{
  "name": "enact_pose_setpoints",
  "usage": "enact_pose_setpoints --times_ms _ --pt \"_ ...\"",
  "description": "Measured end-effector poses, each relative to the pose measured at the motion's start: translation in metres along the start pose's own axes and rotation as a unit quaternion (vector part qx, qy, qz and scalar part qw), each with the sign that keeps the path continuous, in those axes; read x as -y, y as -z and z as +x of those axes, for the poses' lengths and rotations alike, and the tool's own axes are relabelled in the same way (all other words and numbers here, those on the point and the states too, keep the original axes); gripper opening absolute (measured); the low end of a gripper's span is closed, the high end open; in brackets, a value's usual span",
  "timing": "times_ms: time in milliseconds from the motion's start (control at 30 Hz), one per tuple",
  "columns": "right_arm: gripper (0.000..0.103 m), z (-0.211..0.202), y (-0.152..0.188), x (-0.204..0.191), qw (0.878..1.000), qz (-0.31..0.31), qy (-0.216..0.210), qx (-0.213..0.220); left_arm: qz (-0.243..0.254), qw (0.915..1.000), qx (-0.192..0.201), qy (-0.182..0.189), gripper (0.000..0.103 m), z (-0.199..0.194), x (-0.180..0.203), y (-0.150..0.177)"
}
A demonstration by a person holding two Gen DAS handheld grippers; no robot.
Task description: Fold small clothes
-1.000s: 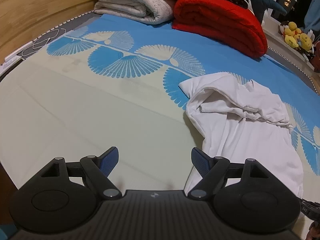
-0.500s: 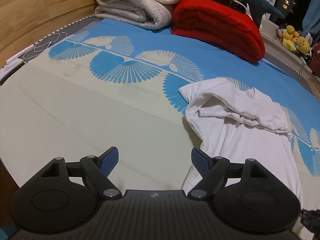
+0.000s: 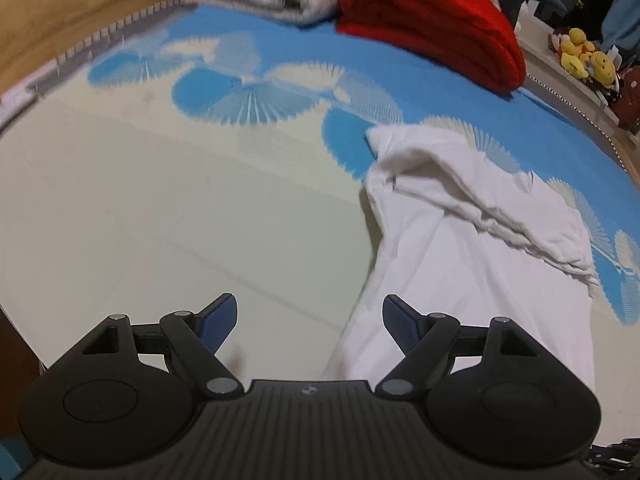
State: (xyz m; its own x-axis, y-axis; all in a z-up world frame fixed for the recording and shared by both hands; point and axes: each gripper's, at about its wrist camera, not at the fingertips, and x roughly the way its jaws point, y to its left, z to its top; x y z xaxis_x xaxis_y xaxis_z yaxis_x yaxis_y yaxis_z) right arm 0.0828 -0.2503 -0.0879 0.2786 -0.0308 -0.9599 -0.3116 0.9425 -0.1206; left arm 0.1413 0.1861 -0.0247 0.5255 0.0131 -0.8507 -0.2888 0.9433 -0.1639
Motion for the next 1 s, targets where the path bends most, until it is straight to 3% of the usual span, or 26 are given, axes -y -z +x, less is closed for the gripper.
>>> enact_pose_setpoints --times_ms 133,233,300,367,433,500,567,600,633,667,700,800,900,967,1000 --pt "0.005 -0.010 0.007 0.014 0.999 0.038 -0.002 0.035 -0.030 0.9984 -0.038 0.029 0.080 0.012 -0.016 0.007" --pt "0.008 -0.016 0.011 0.023 0.994 0.081 -0.006 0.067 -0.029 0.9962 -0.061 0.054 0.069 0.021 -0.016 0.016" --pt "0.014 -0.017 0.013 0.027 0.992 0.095 -0.006 0.083 -0.024 0.9937 -0.083 0.071 0.069 0.029 -0.012 0.024" --pt "0.030 -0.014 0.014 0.030 0.991 0.109 -0.013 0.081 -0.007 0.9924 -0.100 0.071 0.069 0.036 -0.004 0.032" --pt "0.041 -0.010 0.012 0.030 0.990 0.117 -0.013 0.072 0.018 0.9915 -0.116 0.057 0.069 0.045 0.003 0.042" --pt "0.042 -0.004 0.015 0.026 0.992 0.111 -0.013 0.051 0.039 0.9896 -0.134 0.036 0.069 0.056 0.006 0.051" --pt "0.041 0.006 0.016 0.021 0.996 0.088 -0.006 0.020 0.061 0.9857 -0.156 0.020 0.056 0.066 0.008 0.061" --pt "0.039 0.008 0.017 0.019 0.997 0.078 -0.003 0.015 0.076 0.9827 -0.168 0.018 0.039 0.070 0.010 0.066" --pt "0.020 0.007 0.018 0.018 0.997 0.074 -0.007 0.017 0.092 0.9796 -0.177 0.021 0.026 0.073 0.013 0.071" --pt "0.004 0.004 0.017 0.019 0.997 0.072 -0.016 0.018 0.114 0.9777 -0.176 0.019 0.022 0.072 0.017 0.076" --pt "0.004 0.001 0.018 0.021 0.997 0.074 -0.015 0.020 0.141 0.9759 -0.165 0.017 0.013 0.070 0.022 0.081" --pt "0.004 -0.017 0.021 0.039 0.993 0.111 0.000 0.041 0.176 0.9709 -0.158 0.037 0.004 0.059 0.029 0.092" --pt "0.003 -0.037 0.029 0.056 0.989 0.138 0.009 0.057 0.203 0.9655 -0.147 0.072 0.004 0.039 0.034 0.101" --pt "0.003 -0.039 0.035 0.057 0.990 0.131 0.010 0.042 0.257 0.9546 -0.141 0.050 0.004 0.034 0.038 0.112" --pt "0.003 -0.033 0.037 0.055 0.993 0.119 0.008 0.019 0.293 0.9446 -0.146 0.025 0.004 0.039 0.039 0.122"
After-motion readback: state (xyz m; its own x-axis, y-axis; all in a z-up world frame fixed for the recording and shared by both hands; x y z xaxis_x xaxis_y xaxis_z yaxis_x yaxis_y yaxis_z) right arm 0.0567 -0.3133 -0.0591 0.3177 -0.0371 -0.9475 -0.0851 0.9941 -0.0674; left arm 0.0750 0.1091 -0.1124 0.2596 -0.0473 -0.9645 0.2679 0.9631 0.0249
